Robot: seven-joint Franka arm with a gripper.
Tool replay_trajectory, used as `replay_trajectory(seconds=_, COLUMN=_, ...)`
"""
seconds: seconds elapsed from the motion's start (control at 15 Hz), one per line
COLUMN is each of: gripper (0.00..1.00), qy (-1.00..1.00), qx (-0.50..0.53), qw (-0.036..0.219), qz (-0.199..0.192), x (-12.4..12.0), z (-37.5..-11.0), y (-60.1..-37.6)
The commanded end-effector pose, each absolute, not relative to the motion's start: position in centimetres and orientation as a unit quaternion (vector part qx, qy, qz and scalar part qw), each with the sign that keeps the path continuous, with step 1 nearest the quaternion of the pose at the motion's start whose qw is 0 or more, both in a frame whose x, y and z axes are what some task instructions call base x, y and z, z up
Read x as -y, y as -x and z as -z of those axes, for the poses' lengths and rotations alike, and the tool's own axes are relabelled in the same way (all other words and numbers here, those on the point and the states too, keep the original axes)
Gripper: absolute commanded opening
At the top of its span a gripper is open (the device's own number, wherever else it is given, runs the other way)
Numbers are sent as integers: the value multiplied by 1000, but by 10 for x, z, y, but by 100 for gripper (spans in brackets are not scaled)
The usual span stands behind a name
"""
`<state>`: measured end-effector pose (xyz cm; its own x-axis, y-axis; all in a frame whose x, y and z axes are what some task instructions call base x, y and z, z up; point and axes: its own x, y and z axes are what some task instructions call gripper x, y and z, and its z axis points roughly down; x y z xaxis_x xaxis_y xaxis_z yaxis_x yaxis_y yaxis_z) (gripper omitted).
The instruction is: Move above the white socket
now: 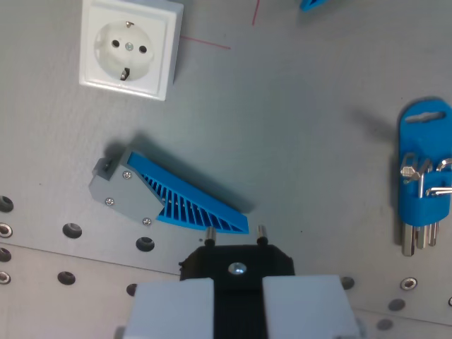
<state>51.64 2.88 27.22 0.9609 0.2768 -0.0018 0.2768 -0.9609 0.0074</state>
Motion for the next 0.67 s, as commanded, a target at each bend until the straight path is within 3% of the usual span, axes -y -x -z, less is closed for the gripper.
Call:
replay_trajectory(seconds=0.07, gripper=0, qy=-990, qx=-140, qw=4, qz=0, x=-29, z=-272, y=-516)
replay_trajectory(seconds=0.67, gripper=0, qy=-991, qx=-135, qw=4, qz=-1, x=-30, z=-270, y=-516)
